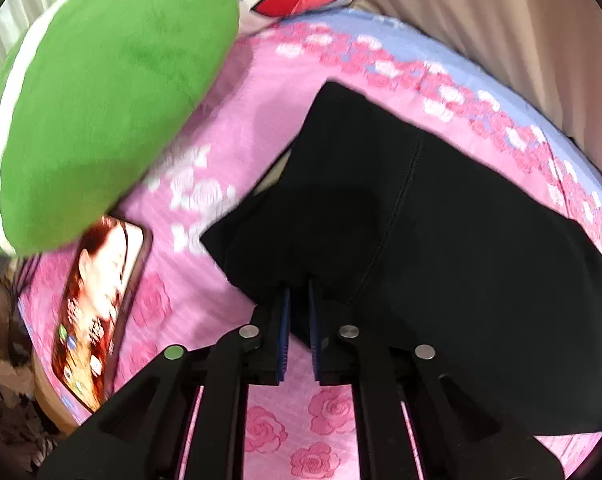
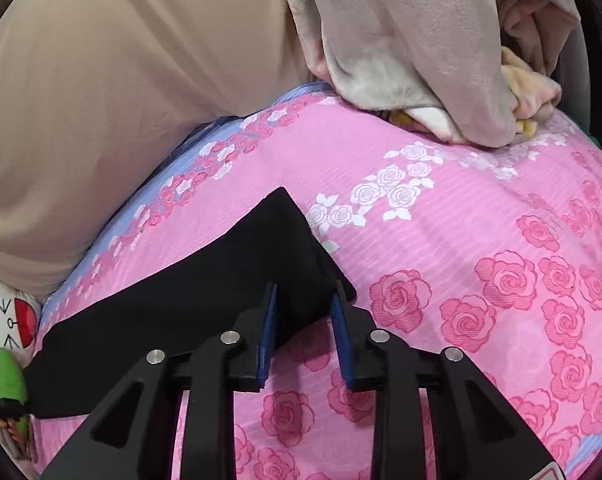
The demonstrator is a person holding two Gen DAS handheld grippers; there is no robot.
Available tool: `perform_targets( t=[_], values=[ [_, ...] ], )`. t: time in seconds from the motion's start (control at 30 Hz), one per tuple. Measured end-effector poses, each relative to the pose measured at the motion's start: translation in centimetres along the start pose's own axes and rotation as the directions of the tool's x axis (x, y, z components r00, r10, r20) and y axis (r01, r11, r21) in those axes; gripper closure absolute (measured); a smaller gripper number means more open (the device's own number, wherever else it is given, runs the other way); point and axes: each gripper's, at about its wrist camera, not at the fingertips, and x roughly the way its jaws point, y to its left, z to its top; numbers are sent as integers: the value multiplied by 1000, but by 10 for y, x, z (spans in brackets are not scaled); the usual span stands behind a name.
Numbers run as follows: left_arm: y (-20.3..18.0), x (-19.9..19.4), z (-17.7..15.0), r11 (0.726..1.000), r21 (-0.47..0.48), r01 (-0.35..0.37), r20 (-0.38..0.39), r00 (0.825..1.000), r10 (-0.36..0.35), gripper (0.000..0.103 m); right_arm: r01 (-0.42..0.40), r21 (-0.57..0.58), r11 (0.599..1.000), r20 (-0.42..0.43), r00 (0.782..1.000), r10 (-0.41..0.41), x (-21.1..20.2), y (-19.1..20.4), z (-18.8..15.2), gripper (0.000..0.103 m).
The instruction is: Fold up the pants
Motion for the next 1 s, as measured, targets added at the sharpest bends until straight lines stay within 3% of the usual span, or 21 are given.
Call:
perform_targets(
  t=[0.1,0.17,0.23,0.33,0.43,0.5,0.53,0.67,0.73,0.8,0.93,1.0],
  values=[
    [1,-15,8,1000,25,-16,55,998,14,97,-4,11,1000,29,1000,4,-4,2,-8,73],
    [5,3,8,997,52,-54,9,999,54,96,39,-5,999,31,999,-39,-4,5,-16,73],
    [13,17,3,999,28,-37,-21,999,37,96,46,21,999,43,998,-47,-8,-1,-17,71],
    [16,-5,-4,999,33,-28,33,999,27,92,135,-15,991,88,987,-133,-25,4,-14,64],
    [24,-18,-7,1000,10,-15,39,999,15,91,132,-115,985,143,983,-115,-43,31,-7,48],
    [27,-36,-7,986,7,-165,100,981,163,91,87,-187,979,159,986,-57,-49,56,-3,45],
    [30,-47,-8,979,7,-204,144,969,201,91,75,-220,973,157,987,-41,-49,68,-2,45],
    [18,-85,-8,994,22,-103,208,973,96,91,113,-332,936,155,986,-64,-28,98,3,45],
    [-7,-93,-13,993,83,-89,242,968,67,91,108,-344,933,115,991,-72,-9,101,8,44],
    [-42,-90,-21,986,151,-77,261,965,35,84,78,-358,930,47,997,-65,14,104,15,44],
    [-105,-62,-32,971,238,12,213,975,-65,75,154,-462,874,49,988,-148,43,112,26,42],
    [-128,-54,-36,962,270,36,198,976,-92,74,170,-422,891,44,985,-168,53,97,41,32]
  ],
)
